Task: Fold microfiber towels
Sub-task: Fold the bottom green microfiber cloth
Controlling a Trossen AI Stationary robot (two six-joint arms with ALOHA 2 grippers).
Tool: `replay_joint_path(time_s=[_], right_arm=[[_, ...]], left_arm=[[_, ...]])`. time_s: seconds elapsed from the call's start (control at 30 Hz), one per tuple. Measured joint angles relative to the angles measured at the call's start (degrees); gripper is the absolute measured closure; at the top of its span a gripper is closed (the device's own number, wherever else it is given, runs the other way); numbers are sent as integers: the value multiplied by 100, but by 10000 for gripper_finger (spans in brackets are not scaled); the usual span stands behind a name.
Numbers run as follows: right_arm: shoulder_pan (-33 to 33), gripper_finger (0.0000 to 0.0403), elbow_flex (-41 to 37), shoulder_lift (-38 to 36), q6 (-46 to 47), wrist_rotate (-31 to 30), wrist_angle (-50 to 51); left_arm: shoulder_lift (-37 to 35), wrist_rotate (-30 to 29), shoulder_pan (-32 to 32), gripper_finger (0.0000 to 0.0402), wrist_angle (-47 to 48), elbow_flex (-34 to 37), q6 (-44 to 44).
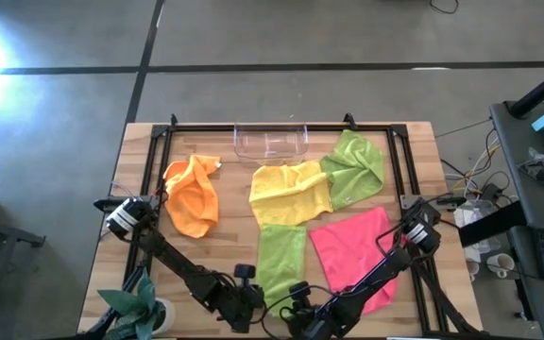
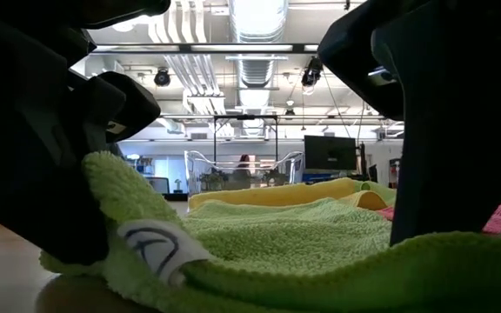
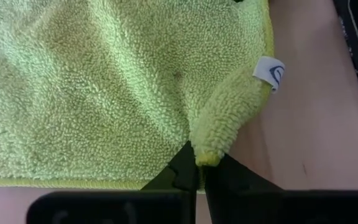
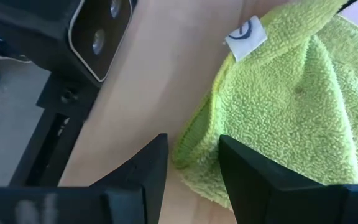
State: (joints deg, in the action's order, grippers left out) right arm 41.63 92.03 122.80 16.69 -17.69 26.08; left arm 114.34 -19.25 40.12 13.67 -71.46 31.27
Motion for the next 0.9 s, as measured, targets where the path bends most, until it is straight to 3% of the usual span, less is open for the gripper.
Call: replay_joint_path(time_s=[0.17,0.37,0.67,0.9], right_arm=[[-12,288,5,7,76,-28,71],[-92,382,9,11,557,96,135],[-51,394,265,-95,1233,206,325],[166,394,751,-150,2136,263,661]], left_arm=[[0,202,0,400,-7,0,4],[0,453,0,400,-138,2,11],[-40,1348,21,400,-234,-181,314],[-311,1467,65,400,-258,-286,711]])
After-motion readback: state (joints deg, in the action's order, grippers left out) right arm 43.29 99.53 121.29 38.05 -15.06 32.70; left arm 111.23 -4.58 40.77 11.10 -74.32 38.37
